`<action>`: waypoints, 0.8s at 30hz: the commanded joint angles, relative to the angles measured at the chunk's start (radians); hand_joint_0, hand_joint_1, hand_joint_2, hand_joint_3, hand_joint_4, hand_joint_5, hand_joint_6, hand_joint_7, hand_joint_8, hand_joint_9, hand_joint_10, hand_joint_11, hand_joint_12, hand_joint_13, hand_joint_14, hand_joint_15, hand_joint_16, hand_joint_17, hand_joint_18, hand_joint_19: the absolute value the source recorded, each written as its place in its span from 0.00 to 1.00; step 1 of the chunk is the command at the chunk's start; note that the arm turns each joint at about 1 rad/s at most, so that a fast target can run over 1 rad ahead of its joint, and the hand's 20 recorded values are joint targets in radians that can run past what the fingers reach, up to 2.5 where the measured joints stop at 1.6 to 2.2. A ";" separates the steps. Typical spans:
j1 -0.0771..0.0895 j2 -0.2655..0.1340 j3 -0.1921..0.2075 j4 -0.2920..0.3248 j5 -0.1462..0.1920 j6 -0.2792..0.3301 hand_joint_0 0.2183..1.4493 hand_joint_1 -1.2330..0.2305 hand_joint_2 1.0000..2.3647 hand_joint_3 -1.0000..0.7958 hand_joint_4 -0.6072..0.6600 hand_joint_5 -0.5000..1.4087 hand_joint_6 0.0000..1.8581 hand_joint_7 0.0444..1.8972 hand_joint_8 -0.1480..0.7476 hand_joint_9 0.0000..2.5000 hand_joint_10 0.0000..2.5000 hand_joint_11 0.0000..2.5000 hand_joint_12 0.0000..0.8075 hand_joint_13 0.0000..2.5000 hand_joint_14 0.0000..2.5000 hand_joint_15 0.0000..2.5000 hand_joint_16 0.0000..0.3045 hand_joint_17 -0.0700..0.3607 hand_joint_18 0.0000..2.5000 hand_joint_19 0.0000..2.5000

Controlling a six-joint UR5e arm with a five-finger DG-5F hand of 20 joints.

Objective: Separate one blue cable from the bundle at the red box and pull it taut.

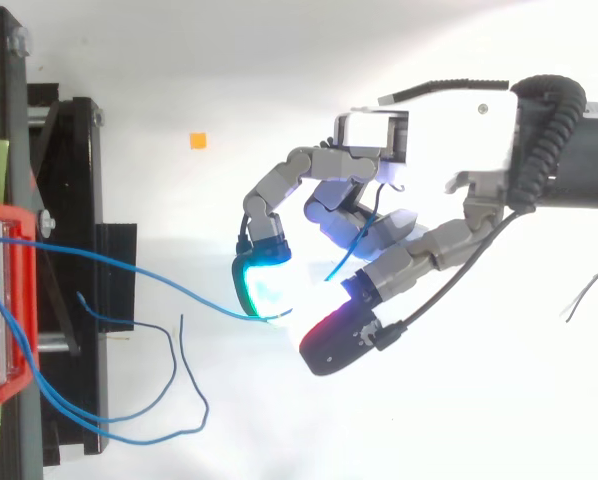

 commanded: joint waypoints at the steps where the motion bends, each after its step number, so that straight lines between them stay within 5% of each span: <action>1: 0.001 0.001 0.000 -0.002 0.000 -0.001 0.31 0.24 0.00 0.55 0.38 0.25 0.48 0.54 0.44 0.40 1.00 0.51 0.52 0.48 0.49 0.49 0.21 0.50 0.49 0.60; 24: 0.001 0.001 0.000 -0.002 0.000 0.000 0.31 0.25 0.00 0.54 0.38 0.25 0.48 0.54 0.45 0.40 1.00 0.50 0.52 0.49 0.46 0.50 0.21 0.50 0.50 0.60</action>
